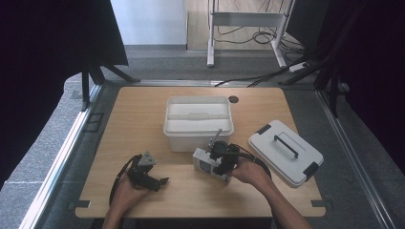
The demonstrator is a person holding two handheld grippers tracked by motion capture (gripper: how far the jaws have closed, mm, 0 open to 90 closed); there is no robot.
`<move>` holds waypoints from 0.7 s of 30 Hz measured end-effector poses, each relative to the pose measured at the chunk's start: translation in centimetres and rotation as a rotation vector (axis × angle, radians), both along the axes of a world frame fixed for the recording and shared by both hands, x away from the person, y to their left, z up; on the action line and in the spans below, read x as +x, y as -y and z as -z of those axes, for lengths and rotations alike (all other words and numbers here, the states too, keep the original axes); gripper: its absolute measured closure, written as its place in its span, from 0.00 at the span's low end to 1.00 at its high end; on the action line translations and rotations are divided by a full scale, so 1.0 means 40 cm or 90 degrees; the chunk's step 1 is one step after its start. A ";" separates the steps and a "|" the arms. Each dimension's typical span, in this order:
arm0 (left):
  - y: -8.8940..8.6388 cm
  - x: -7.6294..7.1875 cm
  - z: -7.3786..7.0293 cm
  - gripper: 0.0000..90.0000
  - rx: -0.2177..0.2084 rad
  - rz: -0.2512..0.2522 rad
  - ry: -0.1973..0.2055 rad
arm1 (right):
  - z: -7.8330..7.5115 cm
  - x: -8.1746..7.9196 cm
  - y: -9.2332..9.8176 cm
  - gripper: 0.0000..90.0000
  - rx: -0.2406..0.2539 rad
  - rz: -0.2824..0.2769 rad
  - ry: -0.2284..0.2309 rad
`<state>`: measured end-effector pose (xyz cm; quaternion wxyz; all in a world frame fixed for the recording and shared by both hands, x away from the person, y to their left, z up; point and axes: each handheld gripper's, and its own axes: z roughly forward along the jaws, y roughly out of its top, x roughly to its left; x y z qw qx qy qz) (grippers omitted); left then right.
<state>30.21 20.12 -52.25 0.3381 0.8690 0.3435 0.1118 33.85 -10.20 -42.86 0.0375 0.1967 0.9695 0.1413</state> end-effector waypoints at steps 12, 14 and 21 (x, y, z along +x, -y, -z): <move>0.000 0.000 0.000 0.00 0.002 0.001 0.001 | 0.000 -0.123 0.016 0.61 0.023 -0.033 -0.002; 0.000 0.000 0.000 0.00 0.002 0.001 0.001 | 0.003 -0.140 0.016 0.61 0.024 -0.040 -0.002; 0.000 0.000 0.000 0.00 0.002 0.001 0.000 | 0.017 -0.175 0.013 0.61 0.022 -0.053 0.002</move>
